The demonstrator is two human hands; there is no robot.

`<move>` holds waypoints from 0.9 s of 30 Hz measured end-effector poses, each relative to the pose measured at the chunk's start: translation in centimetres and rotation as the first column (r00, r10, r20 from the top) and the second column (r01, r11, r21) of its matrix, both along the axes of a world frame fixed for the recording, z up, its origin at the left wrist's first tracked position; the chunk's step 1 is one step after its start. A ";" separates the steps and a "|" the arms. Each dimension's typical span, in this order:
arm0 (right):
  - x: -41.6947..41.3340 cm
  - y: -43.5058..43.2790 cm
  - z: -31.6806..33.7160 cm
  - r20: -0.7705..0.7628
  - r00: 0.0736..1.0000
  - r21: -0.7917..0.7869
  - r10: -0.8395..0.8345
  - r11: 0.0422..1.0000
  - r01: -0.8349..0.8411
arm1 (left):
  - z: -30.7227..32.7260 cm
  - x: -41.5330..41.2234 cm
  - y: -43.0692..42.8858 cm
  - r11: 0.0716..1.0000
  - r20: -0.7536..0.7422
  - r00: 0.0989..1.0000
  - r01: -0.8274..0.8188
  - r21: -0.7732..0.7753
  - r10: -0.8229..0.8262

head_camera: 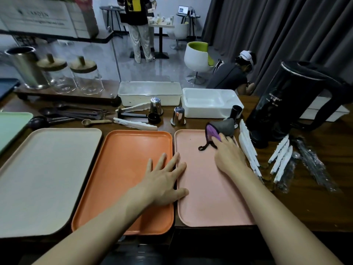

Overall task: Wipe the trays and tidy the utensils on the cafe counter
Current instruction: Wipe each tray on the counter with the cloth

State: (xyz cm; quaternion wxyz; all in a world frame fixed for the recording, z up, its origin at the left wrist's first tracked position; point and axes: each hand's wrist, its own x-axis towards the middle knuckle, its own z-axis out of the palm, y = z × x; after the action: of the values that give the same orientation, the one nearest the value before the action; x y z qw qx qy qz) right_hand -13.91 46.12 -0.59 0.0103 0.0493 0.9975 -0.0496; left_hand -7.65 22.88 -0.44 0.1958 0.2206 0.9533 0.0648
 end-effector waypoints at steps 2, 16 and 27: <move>-0.3 -0.8 -0.1 0.002 1.000 0.001 -0.011 1.000 0.011 | 0.0 -0.1 0.0 1.000 0.010 1.000 0.003 0.005 -0.003; 7.4 -3.2 0.3 -0.041 0.976 -0.142 0.214 0.966 -0.217 | -0.1 -0.2 0.1 1.000 0.006 1.000 -0.025 -0.013 0.025; 12.3 -1.1 3.1 -0.114 0.993 -0.430 0.020 0.900 -0.067 | 0.9 -0.8 0.6 0.991 -0.100 0.994 -0.032 0.133 0.046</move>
State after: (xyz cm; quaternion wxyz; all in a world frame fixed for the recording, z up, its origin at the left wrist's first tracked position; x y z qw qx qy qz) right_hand -1.63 44.99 2.50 -0.0311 0.0208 0.9615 -0.2721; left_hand -8.44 23.46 0.49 0.1304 0.2173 0.9599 0.1196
